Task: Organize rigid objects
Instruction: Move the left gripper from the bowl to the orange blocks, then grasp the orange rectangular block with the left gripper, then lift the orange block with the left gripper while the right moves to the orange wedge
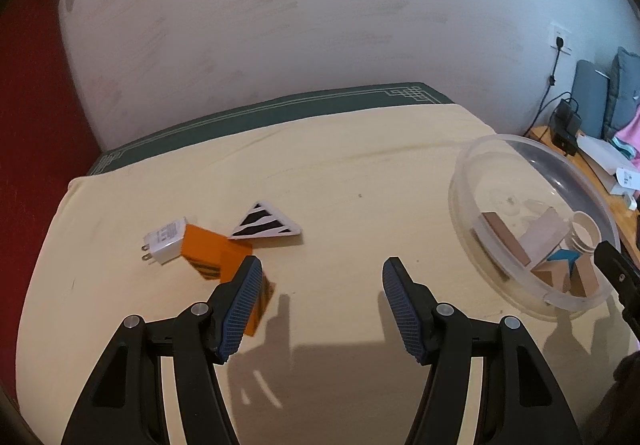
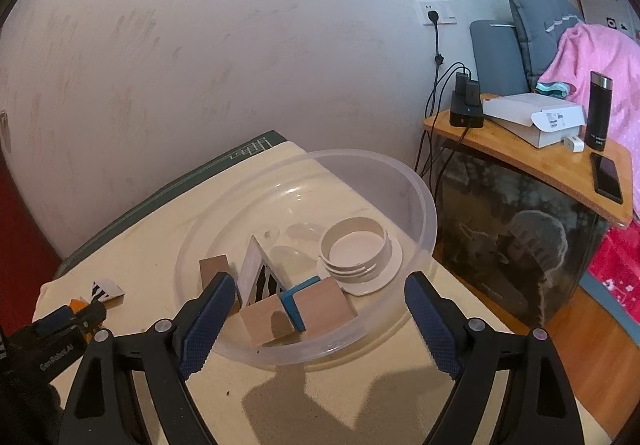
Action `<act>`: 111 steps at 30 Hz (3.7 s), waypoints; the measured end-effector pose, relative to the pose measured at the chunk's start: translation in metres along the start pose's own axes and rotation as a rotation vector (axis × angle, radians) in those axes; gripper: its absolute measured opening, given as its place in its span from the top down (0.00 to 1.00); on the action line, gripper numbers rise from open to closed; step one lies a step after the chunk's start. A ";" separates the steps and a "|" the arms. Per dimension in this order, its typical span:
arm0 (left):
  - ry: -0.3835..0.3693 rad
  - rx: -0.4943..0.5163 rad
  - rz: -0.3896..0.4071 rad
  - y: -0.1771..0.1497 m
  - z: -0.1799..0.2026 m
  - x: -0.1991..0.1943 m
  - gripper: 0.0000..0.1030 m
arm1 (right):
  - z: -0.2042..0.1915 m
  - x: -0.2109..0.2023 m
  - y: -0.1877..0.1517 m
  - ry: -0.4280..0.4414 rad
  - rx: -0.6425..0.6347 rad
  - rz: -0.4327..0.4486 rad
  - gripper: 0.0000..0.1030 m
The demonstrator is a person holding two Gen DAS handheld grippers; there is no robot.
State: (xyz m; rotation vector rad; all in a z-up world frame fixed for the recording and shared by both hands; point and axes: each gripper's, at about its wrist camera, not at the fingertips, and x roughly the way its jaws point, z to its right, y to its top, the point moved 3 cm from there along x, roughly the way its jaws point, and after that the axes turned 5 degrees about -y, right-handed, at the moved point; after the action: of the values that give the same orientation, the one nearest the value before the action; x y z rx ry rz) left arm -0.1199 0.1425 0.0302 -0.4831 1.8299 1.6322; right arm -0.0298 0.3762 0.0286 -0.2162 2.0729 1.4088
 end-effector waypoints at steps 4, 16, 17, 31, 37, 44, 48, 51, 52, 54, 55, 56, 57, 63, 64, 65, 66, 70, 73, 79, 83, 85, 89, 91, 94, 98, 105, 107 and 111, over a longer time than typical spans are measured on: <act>0.015 -0.016 0.001 -0.002 -0.009 0.001 0.38 | -0.003 0.001 -0.001 -0.010 -0.009 0.001 0.13; 0.031 -0.103 -0.014 -0.005 -0.040 0.004 0.38 | -0.030 -0.008 0.000 0.004 -0.111 0.018 0.13; 0.031 -0.111 -0.015 -0.005 -0.042 0.004 0.38 | -0.035 -0.010 0.001 0.016 -0.123 0.021 0.13; 0.055 -0.209 -0.049 -0.010 -0.090 0.012 0.37 | -0.092 -0.011 -0.007 0.112 -0.233 -0.003 0.12; 0.046 -0.217 -0.071 -0.013 -0.112 0.018 0.37 | -0.101 -0.003 -0.019 0.135 -0.262 -0.039 0.12; -0.003 -0.256 -0.083 -0.017 -0.119 0.024 0.32 | -0.105 0.002 -0.030 0.148 -0.289 -0.063 0.11; -0.029 -0.288 -0.073 -0.018 -0.120 0.022 0.31 | -0.103 0.001 -0.029 0.157 -0.285 -0.056 0.10; -0.039 -0.289 -0.051 -0.017 -0.115 0.015 0.31 | -0.102 0.001 -0.029 0.163 -0.282 -0.052 0.10; -0.045 -0.283 -0.044 -0.017 -0.111 0.013 0.31 | -0.102 0.001 -0.029 0.165 -0.280 -0.052 0.10; -0.053 -0.270 -0.034 -0.016 -0.106 0.010 0.29 | -0.102 0.001 -0.030 0.168 -0.273 -0.052 0.10; -0.060 -0.255 -0.028 -0.016 -0.101 0.009 0.29 | -0.101 0.001 -0.029 0.169 -0.270 -0.052 0.10; -0.063 -0.243 -0.026 -0.016 -0.098 0.009 0.28 | -0.101 0.000 -0.029 0.170 -0.267 -0.051 0.10; -0.064 -0.223 -0.026 -0.016 -0.093 0.009 0.28 | -0.101 0.000 -0.029 0.171 -0.265 -0.051 0.10; -0.047 -0.163 -0.041 -0.019 -0.080 0.020 0.28 | -0.100 -0.002 -0.029 0.177 -0.259 -0.042 0.10; -0.047 -0.162 -0.050 -0.019 -0.080 0.023 0.29 | -0.101 -0.003 -0.029 0.178 -0.258 -0.041 0.10; -0.052 -0.164 -0.062 -0.020 -0.080 0.026 0.31 | -0.100 -0.003 -0.029 0.179 -0.257 -0.041 0.10; -0.058 -0.167 -0.071 -0.020 -0.081 0.029 0.36 | -0.100 -0.002 -0.029 0.180 -0.256 -0.041 0.10; -0.071 -0.169 -0.109 -0.024 -0.079 0.038 0.52 | -0.099 -0.002 -0.029 0.182 -0.253 -0.041 0.10; -0.090 -0.157 -0.102 -0.023 -0.076 0.036 0.64 | -0.099 -0.002 -0.029 0.182 -0.253 -0.041 0.10; -0.095 -0.159 -0.087 -0.022 -0.077 0.026 0.65 | -0.098 -0.002 -0.028 0.183 -0.250 -0.040 0.10; -0.091 -0.180 -0.070 -0.020 -0.082 0.016 0.69 | -0.098 -0.002 -0.029 0.185 -0.250 -0.036 0.10; -0.089 -0.191 -0.060 -0.020 -0.085 0.011 0.70 | -0.097 -0.003 -0.029 0.185 -0.249 -0.036 0.10; -0.086 -0.199 -0.042 -0.023 -0.090 -0.001 0.70 | -0.098 -0.002 -0.028 0.185 -0.246 -0.035 0.10; -0.084 -0.206 -0.037 -0.028 -0.094 -0.009 0.70 | -0.098 -0.003 -0.028 0.184 -0.247 -0.032 0.10; -0.083 -0.215 -0.034 -0.035 -0.098 -0.015 0.70 | -0.098 -0.003 -0.028 0.184 -0.249 -0.029 0.10; -0.074 -0.218 -0.057 -0.042 -0.099 -0.013 0.70 | -0.098 -0.003 -0.028 0.183 -0.248 -0.029 0.10; -0.055 -0.207 -0.081 -0.048 -0.094 -0.004 0.70 | -0.098 -0.004 -0.028 0.183 -0.247 -0.027 0.10; -0.052 -0.209 -0.084 -0.049 -0.094 -0.002 0.70 | -0.098 -0.004 -0.028 0.185 -0.245 -0.028 0.10; -0.049 -0.210 -0.103 -0.051 -0.094 0.005 0.70 | -0.097 -0.004 -0.027 0.184 -0.244 -0.027 0.10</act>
State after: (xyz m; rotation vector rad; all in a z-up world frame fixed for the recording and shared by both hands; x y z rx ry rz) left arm -0.1105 0.0432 -0.0076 -0.6130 1.5799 1.7577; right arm -0.0529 0.2785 0.0328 -0.4892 2.0282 1.6791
